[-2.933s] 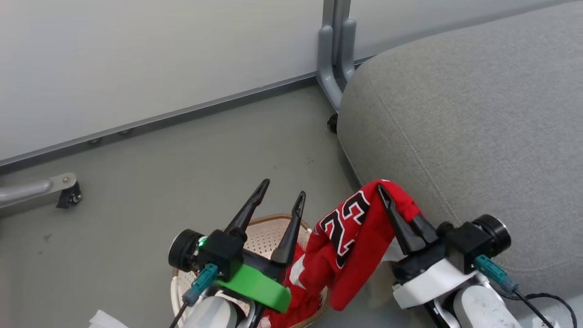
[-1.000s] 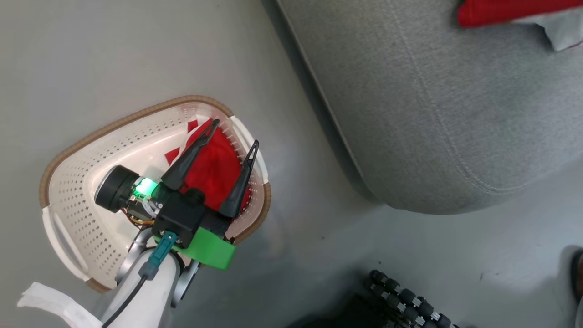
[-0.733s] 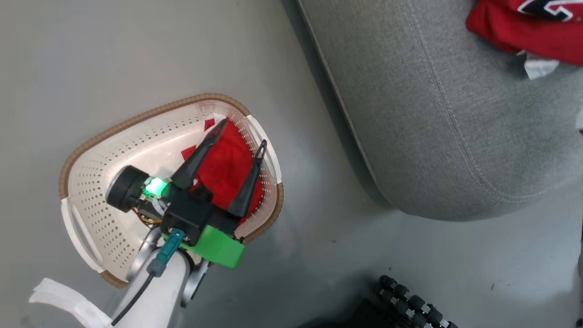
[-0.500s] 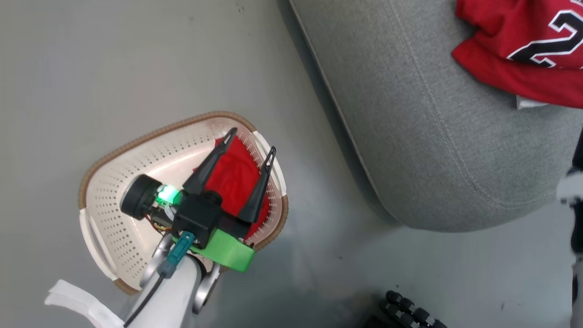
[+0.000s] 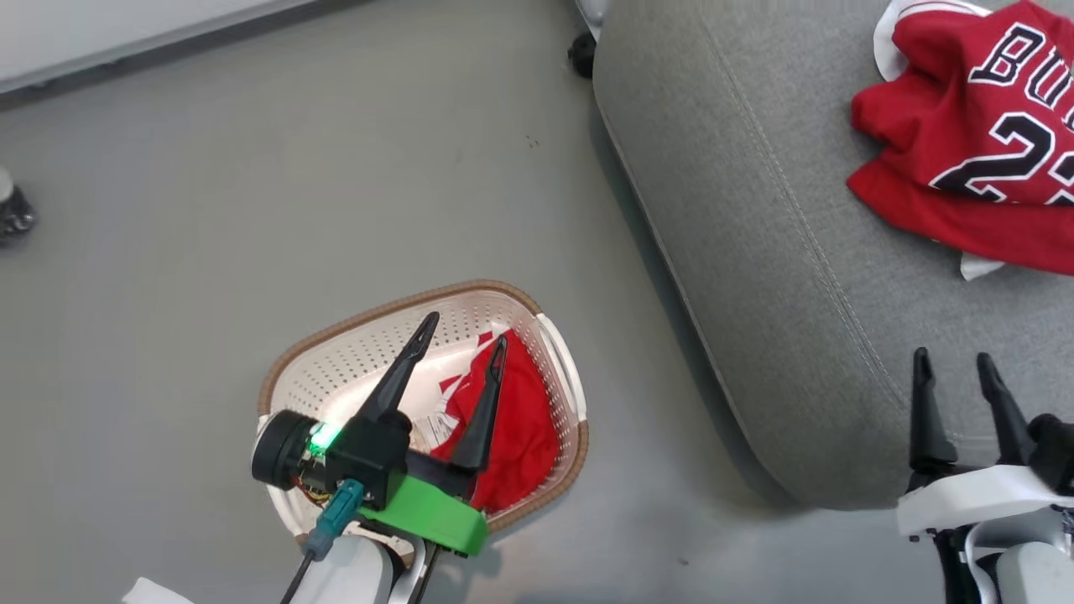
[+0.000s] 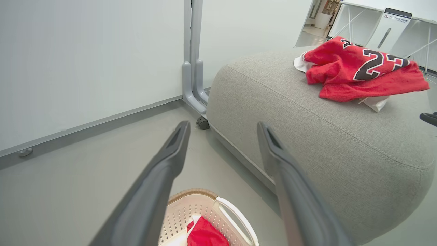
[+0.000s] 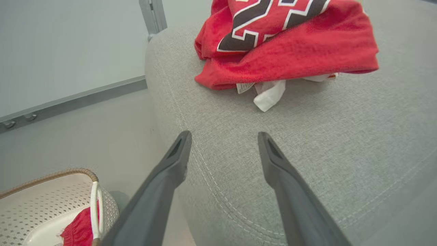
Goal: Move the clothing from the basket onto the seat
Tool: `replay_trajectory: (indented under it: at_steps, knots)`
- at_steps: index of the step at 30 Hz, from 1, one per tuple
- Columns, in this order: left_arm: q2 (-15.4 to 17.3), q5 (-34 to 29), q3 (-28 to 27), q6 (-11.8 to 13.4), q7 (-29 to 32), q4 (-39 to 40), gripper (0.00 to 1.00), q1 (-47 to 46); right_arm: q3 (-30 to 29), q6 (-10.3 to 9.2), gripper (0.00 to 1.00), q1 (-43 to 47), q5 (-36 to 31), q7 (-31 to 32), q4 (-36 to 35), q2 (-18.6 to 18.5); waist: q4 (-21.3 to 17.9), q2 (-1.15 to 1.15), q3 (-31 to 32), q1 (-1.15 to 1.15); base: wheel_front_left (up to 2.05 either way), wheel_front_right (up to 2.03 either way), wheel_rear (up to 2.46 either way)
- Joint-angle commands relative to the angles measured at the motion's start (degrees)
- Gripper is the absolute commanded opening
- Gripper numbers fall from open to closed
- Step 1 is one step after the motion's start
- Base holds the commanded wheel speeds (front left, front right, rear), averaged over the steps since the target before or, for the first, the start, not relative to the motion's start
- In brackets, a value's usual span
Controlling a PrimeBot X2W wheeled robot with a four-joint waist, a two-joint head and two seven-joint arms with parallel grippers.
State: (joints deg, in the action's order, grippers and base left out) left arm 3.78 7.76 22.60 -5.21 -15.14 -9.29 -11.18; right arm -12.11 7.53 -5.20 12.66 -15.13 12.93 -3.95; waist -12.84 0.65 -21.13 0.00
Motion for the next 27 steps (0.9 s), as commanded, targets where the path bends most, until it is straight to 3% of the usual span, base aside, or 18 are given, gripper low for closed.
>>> replay_trajectory:
  at_steps: [1, 12, 21, 27]
  knots:
    - [-0.44, 0.61, -0.2, 0.23, 0.0, -0.16, 1.0, 1.3, 1.29, -0.08, 1.0, 1.32, 0.23, -0.03, -0.63, 0.08, 6.12, -0.65, 6.59, 0.0, 0.0, 0.0, 0.0]
    - [-0.88, 3.78, -4.62, 3.84, 0.0, 0.27, 1.0, 6.94, 15.52, -0.08, 1.0, 3.9, -2.08, -0.03, -6.28, -0.02, 12.4, -0.65, 15.45, 0.0, 0.0, 0.0, 0.0]
    - [-0.87, 4.78, -10.95, 6.61, 0.0, 2.88, 1.0, 11.71, 18.92, -0.08, 1.0, 4.69, -2.63, -0.03, -11.15, -0.07, 14.31, -0.65, 19.73, 0.0, 0.0, 0.0, 0.0]
    - [-0.88, 3.7, -14.17, 7.46, 0.0, 7.26, 1.0, 15.29, 17.92, -0.08, 1.0, 5.82, -2.39, -0.02, -13.68, 0.14, 14.04, -0.65, 21.57, 0.0, 0.0, 0.0, 0.0]
